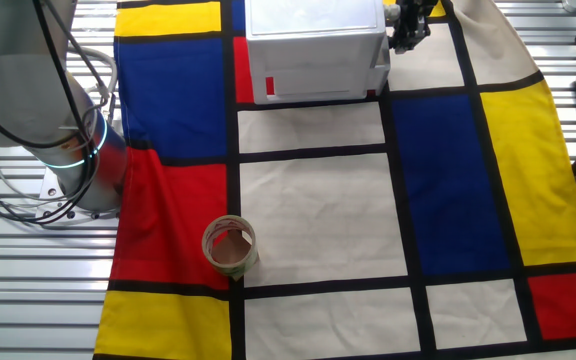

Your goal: Grasp the handle and close the drawer

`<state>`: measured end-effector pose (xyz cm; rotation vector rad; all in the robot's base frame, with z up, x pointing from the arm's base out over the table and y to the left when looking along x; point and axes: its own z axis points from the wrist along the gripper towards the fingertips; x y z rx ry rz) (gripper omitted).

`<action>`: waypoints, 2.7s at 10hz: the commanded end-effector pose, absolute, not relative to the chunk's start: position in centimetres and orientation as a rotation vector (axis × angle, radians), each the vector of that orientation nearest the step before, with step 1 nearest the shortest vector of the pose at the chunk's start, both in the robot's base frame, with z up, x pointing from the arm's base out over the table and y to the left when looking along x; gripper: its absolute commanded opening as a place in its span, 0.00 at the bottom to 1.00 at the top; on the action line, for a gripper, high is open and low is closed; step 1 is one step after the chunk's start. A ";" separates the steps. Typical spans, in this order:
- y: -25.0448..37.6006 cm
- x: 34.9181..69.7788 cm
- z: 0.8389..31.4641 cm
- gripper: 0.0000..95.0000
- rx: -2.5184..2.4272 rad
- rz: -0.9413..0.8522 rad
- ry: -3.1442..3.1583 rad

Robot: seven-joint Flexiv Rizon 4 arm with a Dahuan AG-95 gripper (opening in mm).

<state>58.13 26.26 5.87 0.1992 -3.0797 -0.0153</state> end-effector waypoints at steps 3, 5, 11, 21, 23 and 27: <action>26.3 58.2 5.8 0.40 0.211 -0.011 -3.087; 26.3 58.2 5.8 0.40 0.205 -0.013 -3.087; 26.9 59.3 5.9 0.40 0.198 -0.008 -3.087; 26.8 59.7 5.6 0.40 0.202 -0.013 -3.087; 26.8 59.7 5.5 0.40 0.201 -0.013 -3.087; 26.8 59.7 5.5 0.40 0.208 -0.013 -3.086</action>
